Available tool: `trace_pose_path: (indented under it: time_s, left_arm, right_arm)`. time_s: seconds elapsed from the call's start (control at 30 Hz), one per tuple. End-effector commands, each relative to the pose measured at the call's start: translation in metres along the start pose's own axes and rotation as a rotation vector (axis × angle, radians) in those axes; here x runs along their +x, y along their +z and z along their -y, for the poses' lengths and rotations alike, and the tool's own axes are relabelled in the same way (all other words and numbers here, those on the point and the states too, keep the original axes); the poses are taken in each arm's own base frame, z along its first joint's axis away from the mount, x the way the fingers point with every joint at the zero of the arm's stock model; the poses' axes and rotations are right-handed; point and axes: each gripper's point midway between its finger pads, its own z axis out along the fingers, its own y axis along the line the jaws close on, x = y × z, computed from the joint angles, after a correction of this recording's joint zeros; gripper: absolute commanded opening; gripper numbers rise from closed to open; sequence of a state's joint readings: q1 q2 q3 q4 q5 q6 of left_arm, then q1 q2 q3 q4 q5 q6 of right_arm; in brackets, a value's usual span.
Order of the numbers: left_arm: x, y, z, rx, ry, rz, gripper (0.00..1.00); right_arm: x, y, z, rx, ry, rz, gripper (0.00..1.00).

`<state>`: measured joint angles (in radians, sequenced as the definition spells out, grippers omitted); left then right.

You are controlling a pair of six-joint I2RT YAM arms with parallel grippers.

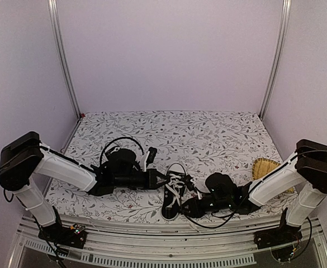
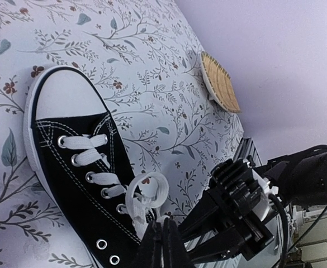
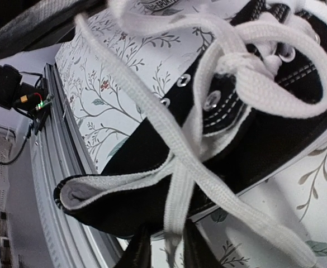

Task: Tie the shoes
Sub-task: Pick up the half-tied shoelace from the center of the board.

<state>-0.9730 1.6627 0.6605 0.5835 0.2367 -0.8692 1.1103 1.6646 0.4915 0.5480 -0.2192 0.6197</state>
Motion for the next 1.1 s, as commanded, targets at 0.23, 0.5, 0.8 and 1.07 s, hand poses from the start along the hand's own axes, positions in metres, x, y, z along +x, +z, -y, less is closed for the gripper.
trace_pose_path:
  time_s: [0.23,0.5,0.8,1.07]
  left_arm:
    - [0.002,0.001,0.007,0.021,0.015,0.03,0.0]
    - [0.014,0.004,0.01,0.026,0.025,0.028,0.0]
    - [0.026,0.002,0.004,0.014,0.009,0.046,0.0]
    - [0.035,0.0,-0.001,0.019,0.002,0.037,0.0]
  right_arm:
    - [-0.008,-0.009,-0.036,-0.117,-0.061,0.013,0.03]
    - [-0.019,-0.023,-0.073,-0.25,-0.147,0.017,0.02]
    - [-0.054,-0.032,-0.046,-0.05,-0.081,0.146,0.02]
    - [-0.07,-0.037,-0.012,0.044,0.013,0.196,0.02]
